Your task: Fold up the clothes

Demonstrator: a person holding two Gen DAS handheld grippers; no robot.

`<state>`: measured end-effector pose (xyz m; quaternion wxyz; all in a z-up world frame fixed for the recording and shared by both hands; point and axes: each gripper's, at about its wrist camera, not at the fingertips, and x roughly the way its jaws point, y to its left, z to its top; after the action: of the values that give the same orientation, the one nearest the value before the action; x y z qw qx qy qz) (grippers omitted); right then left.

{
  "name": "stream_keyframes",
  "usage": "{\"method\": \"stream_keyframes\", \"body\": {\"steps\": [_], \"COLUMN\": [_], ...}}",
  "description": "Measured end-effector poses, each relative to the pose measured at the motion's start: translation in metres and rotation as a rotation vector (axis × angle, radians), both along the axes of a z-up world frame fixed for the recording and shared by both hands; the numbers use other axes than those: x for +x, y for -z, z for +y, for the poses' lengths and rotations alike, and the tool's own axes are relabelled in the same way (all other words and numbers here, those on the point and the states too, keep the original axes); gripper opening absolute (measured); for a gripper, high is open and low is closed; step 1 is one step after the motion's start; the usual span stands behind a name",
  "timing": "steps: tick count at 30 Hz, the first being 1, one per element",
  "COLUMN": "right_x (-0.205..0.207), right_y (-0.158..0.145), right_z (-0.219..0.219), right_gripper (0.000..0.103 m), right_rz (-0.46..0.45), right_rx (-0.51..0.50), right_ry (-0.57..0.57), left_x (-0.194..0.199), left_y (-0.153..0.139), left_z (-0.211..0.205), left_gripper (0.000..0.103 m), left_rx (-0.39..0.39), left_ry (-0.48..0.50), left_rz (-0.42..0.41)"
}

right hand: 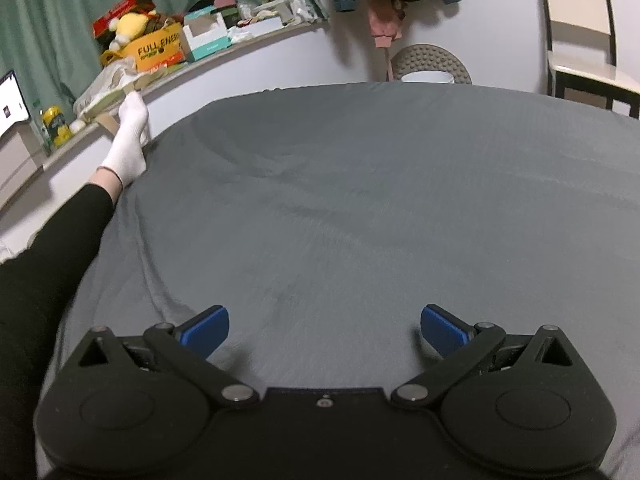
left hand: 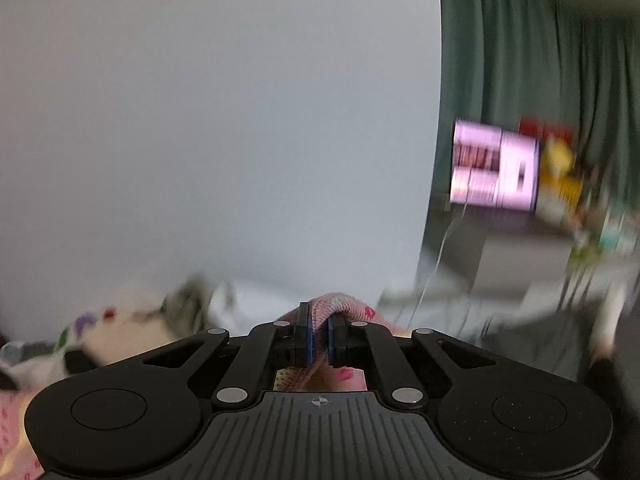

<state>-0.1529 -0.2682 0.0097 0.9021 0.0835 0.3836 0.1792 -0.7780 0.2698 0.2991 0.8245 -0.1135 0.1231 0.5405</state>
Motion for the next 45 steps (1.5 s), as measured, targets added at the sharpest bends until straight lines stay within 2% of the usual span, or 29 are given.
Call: {"method": "stream_keyframes", "body": {"steps": [3,5,9,12,15,18,20,22,25,27,30,34,37,39,43,45], "right_x": [-0.011,-0.021,-0.041,-0.059,-0.077,-0.094,-0.102,-0.106,-0.095,-0.086,-0.074,-0.049,-0.040,-0.031,-0.017,-0.015], "right_y": [-0.004,-0.008,-0.030,-0.060,-0.092,-0.125,-0.146,-0.154,-0.148,-0.138,-0.122,-0.081,-0.056,-0.046,-0.027,-0.016], "right_z": [-0.010,-0.016,-0.025,-0.028,-0.031,-0.032,-0.034,-0.038,-0.041,-0.043,-0.045,-0.071,-0.105,-0.123,-0.142,-0.148], "right_gripper": [0.103,0.103,0.103,0.103,0.103,0.103,0.103,0.103,0.103,0.103,0.103,0.103,0.103,0.103,0.103,0.103], "right_rz": [0.005,0.007,-0.025,-0.111,-0.200,-0.257,-0.296,-0.399,-0.457,-0.463,-0.471,-0.327,-0.294,-0.259,-0.193,-0.150], "right_rx": [0.021,0.023,0.062,0.136,0.221,0.301,0.386,0.496,0.614,0.572,0.504,0.571,0.687,0.778,0.918,0.961], "right_ry": [0.018,0.034,0.056,0.059,0.052,0.039,0.005,-0.062,-0.039,-0.063,-0.102,-0.046,-0.016,0.026,0.039,0.002], "left_x": [0.001,0.004,0.039,0.089,0.154,0.224,0.269,0.312,0.373,0.410,0.455,0.501,0.535,0.554,0.578,0.585], "left_y": [-0.038,-0.070,-0.137,-0.184,-0.221,-0.238,-0.239,-0.231,-0.210,-0.190,-0.160,-0.133,-0.121,-0.118,-0.122,-0.125], "left_z": [0.000,-0.006,-0.020,-0.040,-0.066,-0.099,-0.126,-0.151,-0.183,-0.206,-0.239,-0.295,-0.329,-0.346,-0.369,-0.378], "left_gripper": [0.006,0.006,0.005,0.006,0.006,0.006,0.006,0.006,0.006,0.006,0.006,0.006,0.006,0.006,0.006,0.006], "left_rx": [0.103,0.188,0.320,0.384,0.370,0.319,0.281,0.221,0.091,0.012,-0.077,-0.136,-0.192,-0.214,-0.217,-0.198], "left_ry": [0.051,0.120,0.292,0.522,0.794,1.024,1.143,1.232,1.314,1.342,1.373,1.419,1.452,1.474,1.501,1.502], "left_rz": [-0.130,-0.236,-0.337,-0.398,-0.502,-0.562,-0.586,-0.605,-0.631,-0.623,-0.561,-0.426,-0.343,-0.316,-0.354,-0.376]}}
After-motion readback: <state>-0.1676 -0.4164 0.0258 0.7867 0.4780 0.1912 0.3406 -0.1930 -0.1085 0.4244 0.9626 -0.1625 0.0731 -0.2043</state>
